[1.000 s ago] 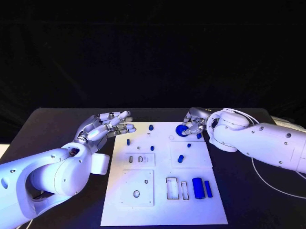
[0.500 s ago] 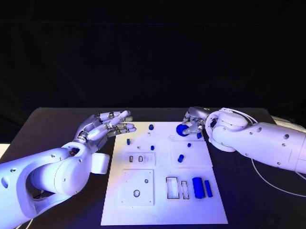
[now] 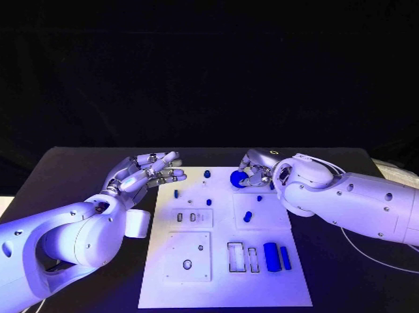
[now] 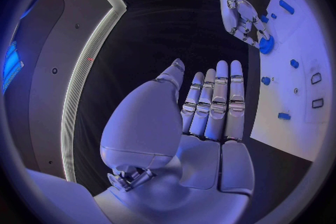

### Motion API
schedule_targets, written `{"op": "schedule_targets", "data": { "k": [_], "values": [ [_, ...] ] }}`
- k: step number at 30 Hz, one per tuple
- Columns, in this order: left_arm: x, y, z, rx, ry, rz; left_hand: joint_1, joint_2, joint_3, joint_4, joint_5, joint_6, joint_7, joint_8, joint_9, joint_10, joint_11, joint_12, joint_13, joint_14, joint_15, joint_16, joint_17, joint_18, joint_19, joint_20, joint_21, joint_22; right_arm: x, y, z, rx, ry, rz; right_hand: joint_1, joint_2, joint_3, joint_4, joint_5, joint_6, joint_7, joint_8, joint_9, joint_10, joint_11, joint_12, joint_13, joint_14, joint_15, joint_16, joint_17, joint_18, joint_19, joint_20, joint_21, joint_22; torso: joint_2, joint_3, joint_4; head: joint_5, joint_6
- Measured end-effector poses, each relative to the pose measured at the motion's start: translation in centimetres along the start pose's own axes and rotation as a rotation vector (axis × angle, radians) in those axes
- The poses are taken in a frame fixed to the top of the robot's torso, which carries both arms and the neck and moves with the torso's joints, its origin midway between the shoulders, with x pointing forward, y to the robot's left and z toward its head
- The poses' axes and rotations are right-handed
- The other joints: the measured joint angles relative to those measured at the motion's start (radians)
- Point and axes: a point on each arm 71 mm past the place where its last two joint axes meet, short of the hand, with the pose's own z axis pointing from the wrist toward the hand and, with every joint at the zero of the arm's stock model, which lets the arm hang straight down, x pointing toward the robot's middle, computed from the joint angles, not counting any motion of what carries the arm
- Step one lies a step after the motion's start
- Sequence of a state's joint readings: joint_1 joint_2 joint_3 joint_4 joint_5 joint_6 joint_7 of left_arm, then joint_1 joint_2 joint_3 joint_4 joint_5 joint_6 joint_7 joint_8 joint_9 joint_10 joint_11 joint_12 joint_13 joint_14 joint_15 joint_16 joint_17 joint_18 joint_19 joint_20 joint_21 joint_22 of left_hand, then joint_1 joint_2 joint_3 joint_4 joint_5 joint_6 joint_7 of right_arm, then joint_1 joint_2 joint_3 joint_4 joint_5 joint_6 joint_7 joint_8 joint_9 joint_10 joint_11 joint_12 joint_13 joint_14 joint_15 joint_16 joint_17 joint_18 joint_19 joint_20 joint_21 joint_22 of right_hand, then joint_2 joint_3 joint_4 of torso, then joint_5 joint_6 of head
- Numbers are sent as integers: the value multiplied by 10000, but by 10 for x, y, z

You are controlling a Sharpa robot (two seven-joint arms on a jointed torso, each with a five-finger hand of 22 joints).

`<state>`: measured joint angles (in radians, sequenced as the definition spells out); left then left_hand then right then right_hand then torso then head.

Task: Assemble the parts on the task board

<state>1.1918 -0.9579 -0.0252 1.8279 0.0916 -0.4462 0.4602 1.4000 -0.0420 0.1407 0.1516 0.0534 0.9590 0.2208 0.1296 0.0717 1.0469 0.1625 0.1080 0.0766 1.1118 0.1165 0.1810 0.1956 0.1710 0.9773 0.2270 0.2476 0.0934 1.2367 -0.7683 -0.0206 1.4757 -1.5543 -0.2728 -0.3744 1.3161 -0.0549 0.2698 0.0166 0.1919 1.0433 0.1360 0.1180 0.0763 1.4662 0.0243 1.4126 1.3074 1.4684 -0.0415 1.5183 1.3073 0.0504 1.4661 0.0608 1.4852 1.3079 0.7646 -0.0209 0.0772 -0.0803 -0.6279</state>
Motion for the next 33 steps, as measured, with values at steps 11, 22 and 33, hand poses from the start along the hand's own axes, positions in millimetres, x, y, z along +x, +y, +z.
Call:
{"op": "schedule_targets", "data": {
  "k": [11, 22, 33],
  "values": [
    [1, 0, 1, -7, 28, -13, 0, 0, 0, 0, 0, 0, 0, 0, 0, 0, 0, 0, 0, 0, 0, 0, -1, 1, 0, 0, 0, 0, 3, 51, 9, -1068, -354, 192, -161, -35, 83, 83, 0, 1, -2, 6, 0, 0, 1, -80, -1, 0, 1, 0, 6, 1, 0, 0, 21, -1, 1, -7, 23, 94, -22],
    [2, 1, 1, -16, 46, -22, 42, 42, 32, -31, 0, 0, 0, 0, 0, 36, 36, -16, 0, 0, 0, 0, 9, 1, 0, 0, 0, 1, 22, 72, 23, -1266, -191, 160, -214, -87, 79, 143, -3, 5, -4, 14, 0, 0, 2, -134, 6, 0, 2, -1, 7, 6, 0, 1, 21, -2, 12, -18, 49, 139, -70],
    [2, 1, 1, -28, 61, -29, 51, 51, 32, -31, 0, 0, 0, 0, 0, 36, 36, -41, 0, 0, 0, 0, 12, 1, 0, 0, 0, 2, 28, 76, 31, -1224, -193, 84, -468, -203, 92, 184, -8, 80, -39, -164, 1, -1, 5, -339, 5, 0, 2, -1, 5, 13, 0, 1, 21, -4, 12, -14, 48, 189, -110]
  ]
}}
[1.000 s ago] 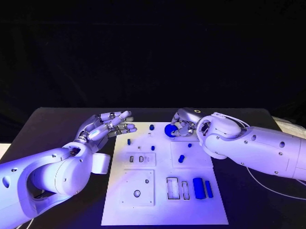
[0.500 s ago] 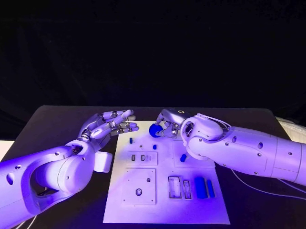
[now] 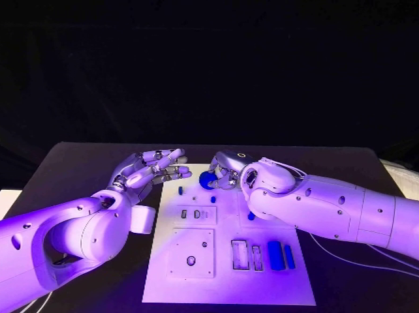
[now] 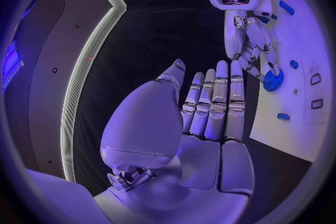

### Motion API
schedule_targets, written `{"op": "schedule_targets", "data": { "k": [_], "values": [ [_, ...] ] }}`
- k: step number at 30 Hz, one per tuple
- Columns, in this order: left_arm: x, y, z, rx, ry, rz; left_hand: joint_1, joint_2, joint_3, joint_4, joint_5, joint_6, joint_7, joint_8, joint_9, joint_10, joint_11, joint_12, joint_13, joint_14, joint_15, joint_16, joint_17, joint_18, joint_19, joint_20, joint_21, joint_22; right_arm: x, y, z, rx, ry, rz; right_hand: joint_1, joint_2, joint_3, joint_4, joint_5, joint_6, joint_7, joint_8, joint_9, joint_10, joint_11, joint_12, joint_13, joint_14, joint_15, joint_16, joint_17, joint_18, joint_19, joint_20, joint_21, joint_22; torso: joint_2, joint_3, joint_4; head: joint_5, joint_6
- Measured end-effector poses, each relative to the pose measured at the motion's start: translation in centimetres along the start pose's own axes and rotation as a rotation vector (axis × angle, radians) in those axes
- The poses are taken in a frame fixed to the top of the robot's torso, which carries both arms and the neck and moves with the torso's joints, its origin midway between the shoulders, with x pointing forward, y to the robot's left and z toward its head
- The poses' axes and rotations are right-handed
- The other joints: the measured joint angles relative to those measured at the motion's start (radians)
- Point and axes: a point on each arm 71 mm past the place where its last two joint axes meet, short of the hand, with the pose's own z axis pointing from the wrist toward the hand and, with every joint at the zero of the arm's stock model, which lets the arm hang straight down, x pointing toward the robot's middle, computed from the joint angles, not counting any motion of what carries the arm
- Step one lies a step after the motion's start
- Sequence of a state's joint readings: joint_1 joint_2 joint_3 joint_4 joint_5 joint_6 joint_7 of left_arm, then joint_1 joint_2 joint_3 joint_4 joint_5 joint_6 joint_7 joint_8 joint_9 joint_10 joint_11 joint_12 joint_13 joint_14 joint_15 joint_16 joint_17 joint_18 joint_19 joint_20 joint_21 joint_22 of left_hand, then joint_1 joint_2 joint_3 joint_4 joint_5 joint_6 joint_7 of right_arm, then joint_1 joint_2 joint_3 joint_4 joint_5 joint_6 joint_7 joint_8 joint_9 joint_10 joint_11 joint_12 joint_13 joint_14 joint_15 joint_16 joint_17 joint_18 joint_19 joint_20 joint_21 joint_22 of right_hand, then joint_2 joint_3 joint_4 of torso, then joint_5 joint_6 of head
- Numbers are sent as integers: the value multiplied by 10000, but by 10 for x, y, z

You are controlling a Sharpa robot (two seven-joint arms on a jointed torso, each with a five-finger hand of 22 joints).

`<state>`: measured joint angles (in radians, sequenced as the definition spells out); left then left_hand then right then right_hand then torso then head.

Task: Assemble the parts on the task board

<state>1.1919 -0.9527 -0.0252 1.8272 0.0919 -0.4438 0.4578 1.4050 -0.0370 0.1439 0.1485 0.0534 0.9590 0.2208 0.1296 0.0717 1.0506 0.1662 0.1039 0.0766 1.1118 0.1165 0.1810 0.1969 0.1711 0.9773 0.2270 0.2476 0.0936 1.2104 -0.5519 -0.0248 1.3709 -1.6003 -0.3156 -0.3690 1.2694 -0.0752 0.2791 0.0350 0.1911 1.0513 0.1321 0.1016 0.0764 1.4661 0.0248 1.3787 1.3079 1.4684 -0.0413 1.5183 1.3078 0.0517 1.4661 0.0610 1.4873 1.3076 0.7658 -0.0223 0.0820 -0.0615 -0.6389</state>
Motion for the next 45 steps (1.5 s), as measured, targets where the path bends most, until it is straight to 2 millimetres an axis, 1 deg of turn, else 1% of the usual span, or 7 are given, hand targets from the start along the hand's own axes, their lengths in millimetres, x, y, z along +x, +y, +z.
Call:
{"op": "schedule_targets", "data": {
  "k": [3, 6, 12, 26, 31, 37, 45],
  "values": [
    [0, 0, 0, -4, 2, -1, 0, 0, 0, 0, 0, 0, 0, 0, 0, 0, 0, 0, 0, 0, 0, 0, 0, 0, 0, 0, 0, 0, 1, 0, 1, 9, 16, -15, -169, -43, -18, 37, -96, 3, 1, -223, -32, -74, 143, -120, 0, -8, 8, 0, 0, 2, 0, 0, 0, 0, 0, 6, -7, 6, -6],
    [0, 0, 0, -9, 7, -3, 0, 0, 0, 0, 0, 0, 0, 0, 0, 0, 0, 0, 0, 0, 0, 0, -1, 0, 0, 0, 0, 0, 4, 0, 1, 24, 76, -31, -268, -146, -117, 110, -217, -648, 122, -369, -102, -211, 277, -378, -1, -14, 144, 0, -1, 7, 0, 122, 4, -1, 0, 10, -12, 11, -7],
    [0, 0, 0, -18, 9, -4, 0, 0, -28, -28, 0, 0, 0, -39, 0, 0, 0, 0, 0, 0, 0, 0, 3, 0, 0, 0, -38, -11, 5, 0, 2, 17, 203, -69, -475, -511, -676, 404, -311, -1339, 291, -386, -129, -360, 424, -684, -2, -31, 261, 41, -2, 8, -19, 272, 39, -1, -3, 10, -13, 7, -3],
    [-1, 0, 0, -39, -13, 4, 0, 0, -28, -28, 0, 0, 0, -39, 0, 0, 0, 0, 0, 0, 0, 0, 7, 0, 0, 0, -38, -10, 1, -13, -7, 129, 161, 154, -671, -254, -1147, 950, 449, -1018, 193, -326, -60, -249, 386, -447, -4, -1, 289, 97, -3, 10, 17, 308, 99, -3, -3, 17, -21, -12, -19],
    [-3, 0, 0, -42, -57, 22, 0, 0, -28, -28, 0, 0, 0, -39, 0, 0, 0, 0, 0, 0, 0, 0, 6, 0, 0, 0, -37, -10, -15, -33, -27, -1, -481, 681, -449, -44, -1058, 861, 512, -971, 177, -326, -60, -249, 387, -447, -4, -1, 289, 97, -4, 12, 17, 308, 99, 6, -9, 31, -64, -31, 5],
    [-7, 0, 0, -36, -138, 56, 0, 0, -12, -43, 0, 0, 0, -39, 0, 0, -1, 0, 0, 0, 0, -38, 20, 0, 0, 0, -37, -10, -43, -83, -53, 25, -964, 1491, 333, -107, -842, 331, 442, -935, 212, -326, -61, -249, 387, -526, -3, -1, 289, 187, -4, 11, 17, 308, 153, 5, -28, 66, -178, -33, 74],
    [-9, 1, 3, -29, -177, 73, 0, 0, -29, -84, 0, 0, 0, -39, 0, 0, -1, 0, 0, 0, 0, -38, 29, 0, 0, 0, -37, -19, -51, -135, -77, 37, -1143, 2204, 561, -264, -856, 19, 387, -935, 212, -326, -72, -313, 378, -643, -4, -1, 288, 194, -5, -101, 17, 308, 194, 4, -46, 152, -332, -54, 118]
  ]
}}
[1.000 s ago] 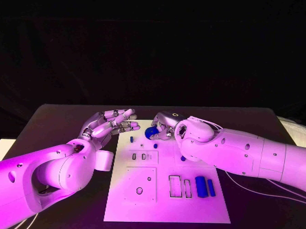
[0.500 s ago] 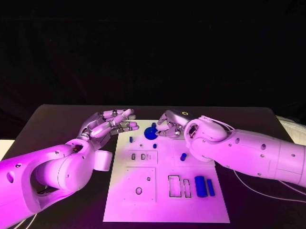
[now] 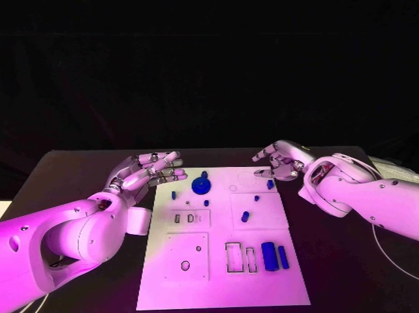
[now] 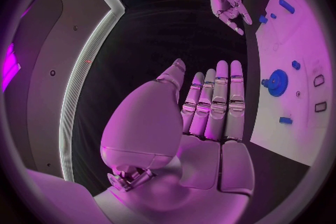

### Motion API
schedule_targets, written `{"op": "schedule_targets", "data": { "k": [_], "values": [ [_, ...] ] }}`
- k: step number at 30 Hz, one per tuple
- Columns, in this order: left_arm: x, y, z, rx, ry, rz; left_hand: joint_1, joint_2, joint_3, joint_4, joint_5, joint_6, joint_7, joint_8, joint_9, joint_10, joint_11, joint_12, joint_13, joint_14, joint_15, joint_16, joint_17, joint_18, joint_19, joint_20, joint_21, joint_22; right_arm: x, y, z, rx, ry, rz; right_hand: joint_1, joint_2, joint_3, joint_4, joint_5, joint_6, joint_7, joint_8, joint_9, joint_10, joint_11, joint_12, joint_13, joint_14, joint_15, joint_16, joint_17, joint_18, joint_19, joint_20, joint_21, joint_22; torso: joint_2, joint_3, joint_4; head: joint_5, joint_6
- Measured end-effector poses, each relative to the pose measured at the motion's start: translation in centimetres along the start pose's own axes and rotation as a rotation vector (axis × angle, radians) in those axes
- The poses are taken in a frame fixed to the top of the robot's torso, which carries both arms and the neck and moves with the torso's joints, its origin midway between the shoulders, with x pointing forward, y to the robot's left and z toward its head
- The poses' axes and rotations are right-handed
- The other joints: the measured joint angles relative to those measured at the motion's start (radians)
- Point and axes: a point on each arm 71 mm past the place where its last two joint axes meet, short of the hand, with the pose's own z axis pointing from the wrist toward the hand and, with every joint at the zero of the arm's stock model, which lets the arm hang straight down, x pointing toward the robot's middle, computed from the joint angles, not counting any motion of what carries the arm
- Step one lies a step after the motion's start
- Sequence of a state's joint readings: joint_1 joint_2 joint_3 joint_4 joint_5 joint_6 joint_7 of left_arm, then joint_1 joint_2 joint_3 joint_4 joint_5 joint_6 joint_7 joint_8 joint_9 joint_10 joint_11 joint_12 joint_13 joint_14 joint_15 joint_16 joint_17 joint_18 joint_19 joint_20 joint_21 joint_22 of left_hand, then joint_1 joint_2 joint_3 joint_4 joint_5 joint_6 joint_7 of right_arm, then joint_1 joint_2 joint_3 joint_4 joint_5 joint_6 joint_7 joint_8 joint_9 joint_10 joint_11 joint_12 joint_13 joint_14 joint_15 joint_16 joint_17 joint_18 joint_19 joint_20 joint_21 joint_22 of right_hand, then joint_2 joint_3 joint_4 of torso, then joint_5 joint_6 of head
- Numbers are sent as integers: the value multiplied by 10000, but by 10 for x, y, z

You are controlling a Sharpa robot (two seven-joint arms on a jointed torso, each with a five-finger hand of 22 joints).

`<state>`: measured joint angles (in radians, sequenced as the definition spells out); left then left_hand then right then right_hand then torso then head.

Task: Assemble the parts on the task board

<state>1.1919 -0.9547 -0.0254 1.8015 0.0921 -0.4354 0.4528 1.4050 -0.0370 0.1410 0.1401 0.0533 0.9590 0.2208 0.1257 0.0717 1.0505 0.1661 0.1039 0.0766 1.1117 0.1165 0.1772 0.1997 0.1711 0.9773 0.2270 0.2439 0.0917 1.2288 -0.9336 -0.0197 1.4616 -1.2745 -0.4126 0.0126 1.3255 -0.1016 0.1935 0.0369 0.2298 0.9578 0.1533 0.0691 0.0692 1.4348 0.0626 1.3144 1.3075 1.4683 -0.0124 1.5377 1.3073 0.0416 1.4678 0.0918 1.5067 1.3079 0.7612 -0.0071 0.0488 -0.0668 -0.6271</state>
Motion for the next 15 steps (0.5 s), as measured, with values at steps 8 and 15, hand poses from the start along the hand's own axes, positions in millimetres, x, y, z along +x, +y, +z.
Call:
{"op": "schedule_targets", "data": {
  "k": [8, 15],
  "values": [
    [-1, 1, 2, 0, -8, 1, 0, 0, 0, 0, 0, 0, 0, 0, 0, 0, 0, 0, 0, 0, 0, 0, -1, 0, 0, 0, 0, 1, 1, -29, -9, 219, 142, 100, 42, -42, 13, -13, 0, 0, 0, 0, -9, -11, 11, 0, 0, 0, 0, 0, 5, 0, 0, 0, 0, -1, 2, 39, -37, -91, -31],
    [-3, 2, 3, -3, -30, 9, 0, 0, 0, 0, 0, 0, 0, 0, 0, 0, 0, 0, 0, 0, 0, 0, -1, 0, 0, 0, 0, 1, 9, -44, -15, 411, 433, 107, 42, -42, -15, -40, 0, 0, 0, 0, -9, -11, 11, -38, 0, 0, 0, 0, 8, 0, 0, 0, 0, -2, -3, 31, -15, -110, -91]
  ]
}}
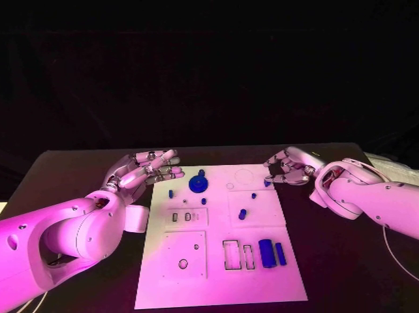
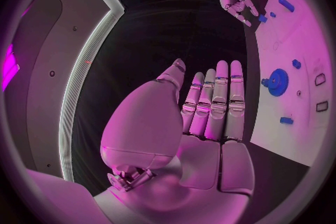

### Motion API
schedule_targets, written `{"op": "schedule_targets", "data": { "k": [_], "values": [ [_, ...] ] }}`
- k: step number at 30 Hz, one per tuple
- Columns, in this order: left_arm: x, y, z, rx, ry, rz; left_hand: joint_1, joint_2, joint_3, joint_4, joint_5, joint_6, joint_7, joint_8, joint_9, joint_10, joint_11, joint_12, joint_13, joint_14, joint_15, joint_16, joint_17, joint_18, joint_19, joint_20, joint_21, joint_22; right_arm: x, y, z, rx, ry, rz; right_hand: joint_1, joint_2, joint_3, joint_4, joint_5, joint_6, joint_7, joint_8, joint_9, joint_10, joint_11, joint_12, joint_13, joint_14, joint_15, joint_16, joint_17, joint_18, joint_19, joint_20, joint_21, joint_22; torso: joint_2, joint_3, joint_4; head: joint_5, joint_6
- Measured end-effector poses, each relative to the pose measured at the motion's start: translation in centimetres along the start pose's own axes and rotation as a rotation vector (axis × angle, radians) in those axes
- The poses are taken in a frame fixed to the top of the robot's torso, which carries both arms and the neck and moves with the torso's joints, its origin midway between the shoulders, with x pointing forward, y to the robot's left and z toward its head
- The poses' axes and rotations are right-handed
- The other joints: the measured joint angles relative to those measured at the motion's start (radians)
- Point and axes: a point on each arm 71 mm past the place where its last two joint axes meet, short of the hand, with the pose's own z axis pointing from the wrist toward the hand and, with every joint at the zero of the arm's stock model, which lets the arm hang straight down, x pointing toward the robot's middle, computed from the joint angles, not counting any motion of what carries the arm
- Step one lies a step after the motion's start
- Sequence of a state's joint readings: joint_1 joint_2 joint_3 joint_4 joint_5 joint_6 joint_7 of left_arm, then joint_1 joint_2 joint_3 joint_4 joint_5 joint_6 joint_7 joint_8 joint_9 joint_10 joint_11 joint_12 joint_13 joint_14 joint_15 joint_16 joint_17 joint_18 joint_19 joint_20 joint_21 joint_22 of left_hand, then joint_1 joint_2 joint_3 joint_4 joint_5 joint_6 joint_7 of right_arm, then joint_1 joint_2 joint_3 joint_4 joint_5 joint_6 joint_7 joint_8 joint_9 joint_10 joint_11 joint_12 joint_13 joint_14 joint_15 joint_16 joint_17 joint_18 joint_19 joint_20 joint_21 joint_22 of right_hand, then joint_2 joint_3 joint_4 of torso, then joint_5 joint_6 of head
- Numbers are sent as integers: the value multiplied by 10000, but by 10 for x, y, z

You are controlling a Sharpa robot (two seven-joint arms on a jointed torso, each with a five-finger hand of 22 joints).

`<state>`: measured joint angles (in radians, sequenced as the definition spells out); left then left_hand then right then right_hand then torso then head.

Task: Assemble the parts on the task board

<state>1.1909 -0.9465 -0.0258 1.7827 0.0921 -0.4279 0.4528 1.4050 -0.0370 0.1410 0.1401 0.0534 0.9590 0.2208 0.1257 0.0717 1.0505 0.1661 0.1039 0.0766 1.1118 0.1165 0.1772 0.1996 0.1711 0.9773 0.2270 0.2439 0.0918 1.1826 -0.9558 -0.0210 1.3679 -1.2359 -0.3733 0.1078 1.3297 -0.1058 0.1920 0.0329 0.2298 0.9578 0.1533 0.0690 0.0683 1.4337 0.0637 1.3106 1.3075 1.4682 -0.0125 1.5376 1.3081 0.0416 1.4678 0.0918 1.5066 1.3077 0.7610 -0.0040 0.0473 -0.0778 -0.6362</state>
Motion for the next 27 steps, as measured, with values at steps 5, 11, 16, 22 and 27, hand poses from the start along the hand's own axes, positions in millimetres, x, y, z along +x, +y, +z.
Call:
{"op": "schedule_targets", "data": {
  "k": [5, 11, 16, 22, 27],
  "values": [
    [-1, 0, 0, 1, -15, 6, 0, 0, 0, 0, 0, 0, 0, 0, 0, 0, 0, 0, 0, 0, 0, 0, 0, 0, 0, 0, 0, 0, 3, -6, -2, 87, 153, -9, 0, 0, 0, 0, 0, 0, 0, 0, 0, 0, 0, 0, 0, 0, 0, 0, -1, 0, 0, 0, 0, 0, -3, -7, 0, 9, -30],
    [-1, 0, 1, -1, -7, 2, 0, 0, 0, 0, 0, 0, 0, 0, 0, 0, 0, 0, 0, 0, 0, 0, -1, -1, 0, 0, 0, 1, 6, -11, -2, 182, 279, -29, 0, 0, 0, 0, 0, 0, 0, 0, 1, 0, 0, 0, -1, 0, 0, 0, -2, 1, 0, 0, 0, -1, -8, -16, 4, 10, -65],
    [-1, 0, 1, -1, -12, 5, 0, 0, 0, 0, 0, 0, 0, 0, 0, 0, 0, 0, 0, 0, 0, 0, 8, 0, 0, 0, 0, 1, 9, -12, -2, 220, 422, -26, 0, 0, 0, 0, 0, 0, 0, 0, 0, 0, 0, 0, 0, 0, 0, 0, -2, 1, 0, 0, 0, -2, -14, -18, 10, 15, -79],
    [-1, 0, 1, 0, -18, 7, 0, 0, 0, 0, 0, 0, 0, 0, 0, 0, 0, 0, 0, 0, 0, 0, 8, -1, 0, 0, 0, 1, 14, -13, -2, 249, 601, -17, 0, 0, 0, 1, 0, -1, 0, 0, 1, 1, 0, 0, 0, 0, 0, 0, -3, 3, 0, 0, -1, -2, -19, -19, 10, 39, -108],
    [-1, 0, 1, -1, -18, 7, 0, 0, 0, 0, 0, 0, 0, 0, 0, 0, 0, 0, 0, 0, 0, 0, 7, 0, 0, 0, 0, 2, 18, -14, -1, 267, 708, -16, -1, 0, 0, 1, 1, 70, 1, 0, 0, 1, 0, 1, 3, 0, 0, 0, -3, 4, 0, 0, -1, -3, -19, -20, 9, 47, -111]
  ]
}}
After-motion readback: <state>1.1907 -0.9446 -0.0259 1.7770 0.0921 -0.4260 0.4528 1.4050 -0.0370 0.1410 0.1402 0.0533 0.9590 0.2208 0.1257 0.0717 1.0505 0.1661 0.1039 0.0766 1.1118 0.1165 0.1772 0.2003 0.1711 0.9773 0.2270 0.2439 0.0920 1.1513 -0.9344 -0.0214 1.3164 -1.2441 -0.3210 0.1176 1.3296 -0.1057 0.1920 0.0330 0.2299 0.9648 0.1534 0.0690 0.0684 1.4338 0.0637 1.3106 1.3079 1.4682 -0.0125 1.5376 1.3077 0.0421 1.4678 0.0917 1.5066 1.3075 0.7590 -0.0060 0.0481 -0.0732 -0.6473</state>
